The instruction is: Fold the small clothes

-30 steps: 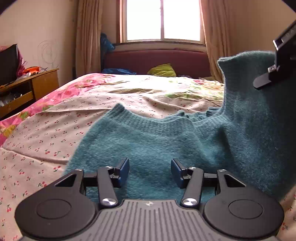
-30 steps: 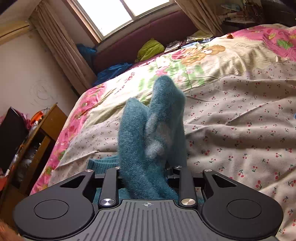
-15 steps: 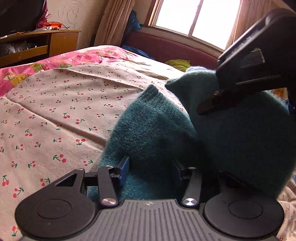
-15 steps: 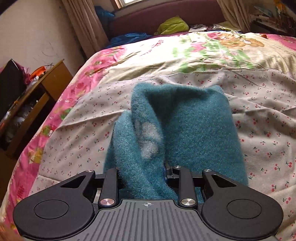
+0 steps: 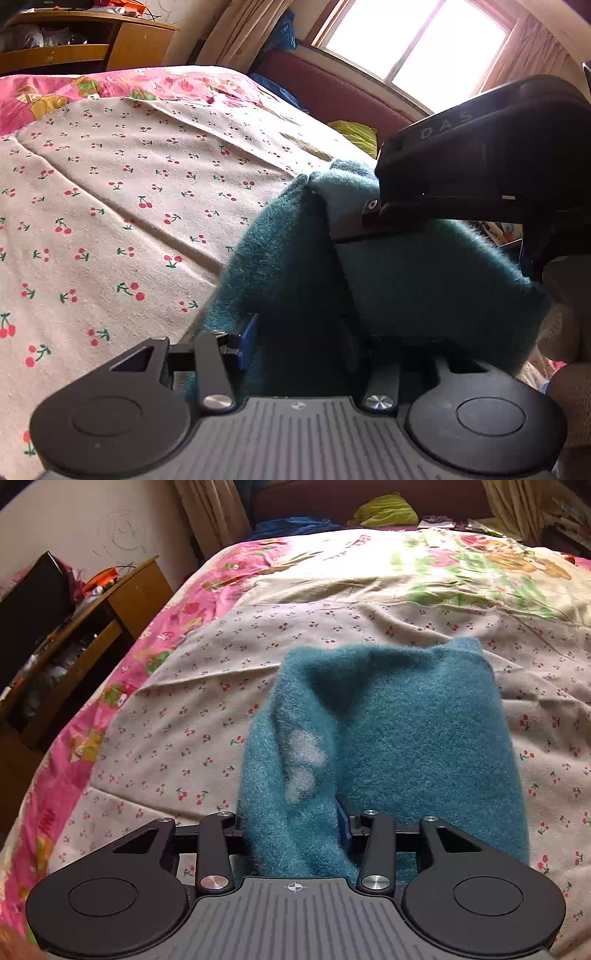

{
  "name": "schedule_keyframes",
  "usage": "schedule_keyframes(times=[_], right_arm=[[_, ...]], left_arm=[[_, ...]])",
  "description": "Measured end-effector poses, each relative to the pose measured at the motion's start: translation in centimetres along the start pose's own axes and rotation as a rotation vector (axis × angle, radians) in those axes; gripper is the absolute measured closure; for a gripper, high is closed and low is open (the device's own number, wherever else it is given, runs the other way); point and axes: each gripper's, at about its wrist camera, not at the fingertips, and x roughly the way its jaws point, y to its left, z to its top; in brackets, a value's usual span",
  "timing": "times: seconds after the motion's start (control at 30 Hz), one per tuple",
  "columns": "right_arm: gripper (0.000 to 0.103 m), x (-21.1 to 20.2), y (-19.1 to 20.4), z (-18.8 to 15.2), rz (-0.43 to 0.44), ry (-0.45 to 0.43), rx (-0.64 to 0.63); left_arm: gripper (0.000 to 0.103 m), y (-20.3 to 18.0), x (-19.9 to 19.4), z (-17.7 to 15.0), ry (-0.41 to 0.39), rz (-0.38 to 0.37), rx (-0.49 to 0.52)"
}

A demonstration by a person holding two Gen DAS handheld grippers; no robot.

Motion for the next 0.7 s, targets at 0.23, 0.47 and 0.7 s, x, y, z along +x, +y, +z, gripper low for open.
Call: schedule_keyframes(times=[0.23,0.47,0.7], right_arm=[[0.05,-4.6,-3.0,0.5,0.255,-0.024,0.061],[0.044,-5.8,-4.1,2.3,0.169,-0.063,-0.061],[0.037,-1.8,-1.7,5.3,0.106,0.034,-0.173]], left_arm=[[0.043,-0.5,-4.9,-1.4,-0.089,0.066,0.035],[0.04,-2.2,-10.7,-1.6,-0.244,0.047,0.044],[0.027,-6.9,-10.3,-0.8,-0.29,-0.018,0.245]])
